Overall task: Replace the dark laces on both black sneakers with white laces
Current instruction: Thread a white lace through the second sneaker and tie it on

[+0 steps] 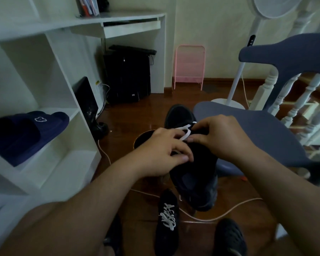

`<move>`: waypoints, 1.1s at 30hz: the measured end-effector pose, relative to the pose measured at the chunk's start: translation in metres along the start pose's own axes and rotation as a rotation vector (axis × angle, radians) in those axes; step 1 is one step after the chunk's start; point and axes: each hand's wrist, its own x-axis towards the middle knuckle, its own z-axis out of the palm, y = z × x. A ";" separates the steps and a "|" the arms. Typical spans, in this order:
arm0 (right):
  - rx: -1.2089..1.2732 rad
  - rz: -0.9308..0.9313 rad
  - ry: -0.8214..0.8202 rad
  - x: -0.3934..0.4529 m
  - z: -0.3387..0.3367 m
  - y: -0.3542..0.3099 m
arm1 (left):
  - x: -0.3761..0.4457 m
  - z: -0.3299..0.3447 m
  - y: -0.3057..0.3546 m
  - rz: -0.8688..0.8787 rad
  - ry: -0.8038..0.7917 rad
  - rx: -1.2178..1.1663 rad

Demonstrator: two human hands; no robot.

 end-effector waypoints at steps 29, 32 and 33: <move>1.256 0.622 -0.261 -0.005 0.006 -0.004 | 0.001 -0.006 0.016 0.024 0.643 -0.035; 1.333 0.642 -0.284 -0.004 0.004 -0.005 | 0.002 -0.007 0.019 0.008 0.751 -0.073; 1.345 0.648 -0.293 -0.005 0.004 -0.005 | 0.002 -0.008 0.019 -0.009 0.767 -0.101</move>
